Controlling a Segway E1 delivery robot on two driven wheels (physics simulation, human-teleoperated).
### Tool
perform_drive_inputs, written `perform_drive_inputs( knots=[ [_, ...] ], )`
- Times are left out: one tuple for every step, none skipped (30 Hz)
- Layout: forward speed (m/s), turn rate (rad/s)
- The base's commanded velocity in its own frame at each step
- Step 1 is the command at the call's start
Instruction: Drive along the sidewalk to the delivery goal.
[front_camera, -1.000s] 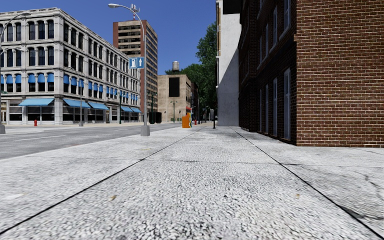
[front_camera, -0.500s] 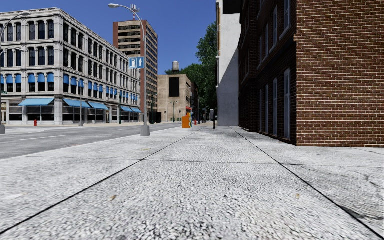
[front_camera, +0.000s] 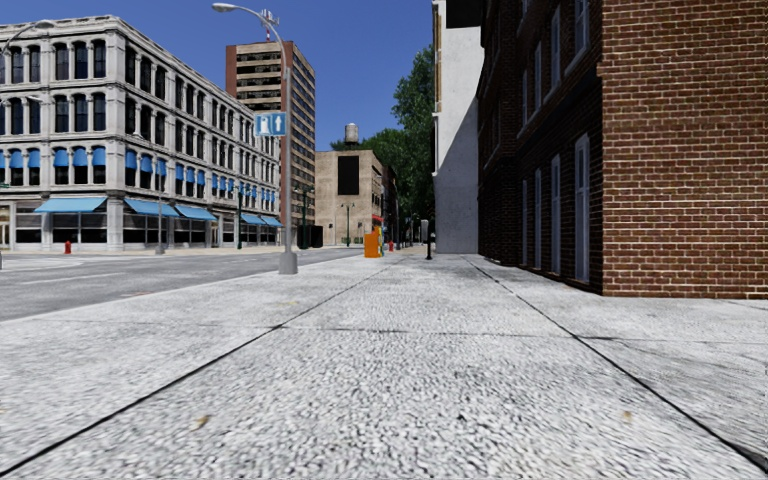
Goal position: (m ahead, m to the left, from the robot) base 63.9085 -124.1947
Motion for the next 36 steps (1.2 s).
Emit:
perform_drive_inputs(
  knots=[
    [2.0, -0.1],
    [2.0, -0.21],
    [2.0, -0.29],
    [2.0, -0.33],
    [2.0, -0.33],
    [2.0, -0.37],
    [2.0, -0.39],
    [2.0, -0.39],
    [2.0, -0.39],
    [2.0, -0.39],
    [2.0, -0.39],
    [2.0, -0.39],
    [2.0, -0.39],
    [2.0, -0.39],
    [2.0, -0.39],
    [2.0, -0.39],
    [2.0, -0.39],
    [2.0, -0.39],
    [2.0, -0.15],
    [2.0, -0.15],
    [2.0, 0.0],
    [2.0, 0.0],
    [2.0, 0.0],
    [2.0, 0.0],
    [2.0, 0.0],
    [2.0, 0.0],
    [2.0, 0.0],
    [2.0, 0.0],
    [2.0, 0.0],
    [2.0, 0.0],
    [2.0, 0.0],
    [2.0, 0.0],
    [2.0, 0.0],
    [2.0, 0.0],
    [2.0, 0.0],
    [2.0, 0.0]
  ],
)
